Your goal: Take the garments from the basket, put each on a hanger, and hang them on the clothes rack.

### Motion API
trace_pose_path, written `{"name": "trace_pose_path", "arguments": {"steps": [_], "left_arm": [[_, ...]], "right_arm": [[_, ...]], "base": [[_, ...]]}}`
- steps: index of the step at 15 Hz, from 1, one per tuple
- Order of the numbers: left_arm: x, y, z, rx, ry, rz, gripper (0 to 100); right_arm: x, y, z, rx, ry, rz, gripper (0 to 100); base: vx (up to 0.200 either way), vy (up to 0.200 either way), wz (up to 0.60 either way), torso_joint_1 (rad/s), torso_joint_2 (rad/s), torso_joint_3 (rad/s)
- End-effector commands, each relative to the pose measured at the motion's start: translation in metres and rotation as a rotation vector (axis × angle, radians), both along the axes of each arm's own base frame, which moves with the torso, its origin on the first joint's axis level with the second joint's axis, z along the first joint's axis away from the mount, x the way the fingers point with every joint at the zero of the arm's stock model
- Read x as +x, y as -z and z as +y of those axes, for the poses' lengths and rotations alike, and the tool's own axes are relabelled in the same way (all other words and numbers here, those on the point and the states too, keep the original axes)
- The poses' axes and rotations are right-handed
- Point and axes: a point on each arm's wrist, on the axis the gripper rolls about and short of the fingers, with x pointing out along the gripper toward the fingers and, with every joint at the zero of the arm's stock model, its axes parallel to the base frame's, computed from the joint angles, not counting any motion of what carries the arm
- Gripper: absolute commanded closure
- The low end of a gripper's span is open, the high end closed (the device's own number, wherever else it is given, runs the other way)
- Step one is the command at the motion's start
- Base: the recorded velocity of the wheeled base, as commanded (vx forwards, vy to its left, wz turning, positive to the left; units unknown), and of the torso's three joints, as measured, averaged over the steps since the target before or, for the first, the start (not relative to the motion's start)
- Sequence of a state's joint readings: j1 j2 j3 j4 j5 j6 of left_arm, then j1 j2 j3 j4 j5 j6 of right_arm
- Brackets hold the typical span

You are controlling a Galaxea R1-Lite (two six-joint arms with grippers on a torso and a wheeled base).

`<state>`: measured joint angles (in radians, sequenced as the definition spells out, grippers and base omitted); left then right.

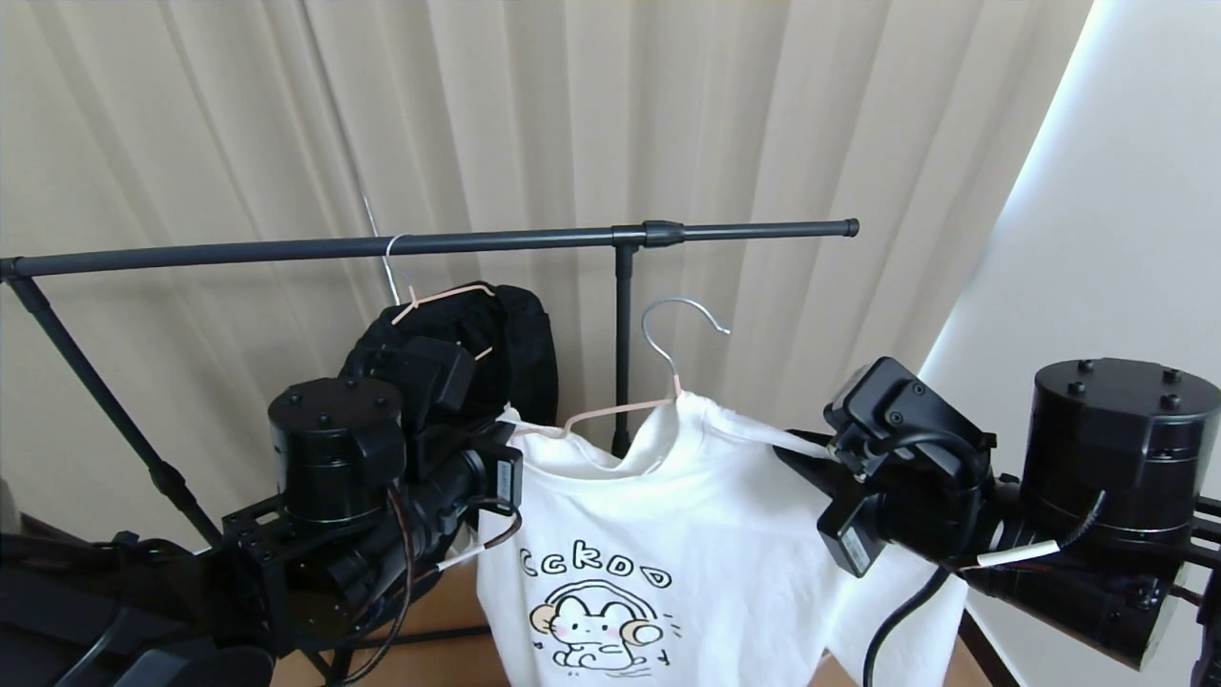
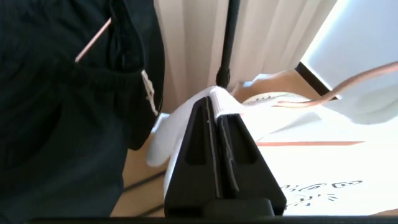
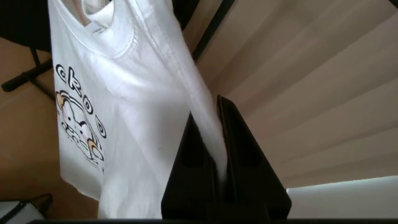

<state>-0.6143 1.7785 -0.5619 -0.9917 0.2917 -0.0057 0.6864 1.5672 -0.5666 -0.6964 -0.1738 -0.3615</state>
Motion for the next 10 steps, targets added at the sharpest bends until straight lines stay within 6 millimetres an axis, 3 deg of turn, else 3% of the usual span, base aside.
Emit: {"name": "trace_pose_path", "arguments": {"steps": [1,6,10], "left_arm": [[-0.002,-0.005,-0.009,-0.013,0.032,-0.016,100],[-0.007,-0.005,-0.016,-0.014,0.056,-0.018,100],[-0.001,-0.016,-0.020,-0.009,0.053,-0.035,100]], "right_arm": [[0.008,0.013,0.006,-0.003,0.009,0.022,100],[0.022,0.024,0.015,0.032,0.104,-0.029,100],[0.025,0.022,0.015,0.042,0.215,-0.094,100]], "base": [[0.000,0.000,0.00,0.000,0.00,0.000],[0.000,0.000,0.00,0.000,0.00,0.000],[0.000,0.000,0.00,0.000,0.00,0.000]]}}
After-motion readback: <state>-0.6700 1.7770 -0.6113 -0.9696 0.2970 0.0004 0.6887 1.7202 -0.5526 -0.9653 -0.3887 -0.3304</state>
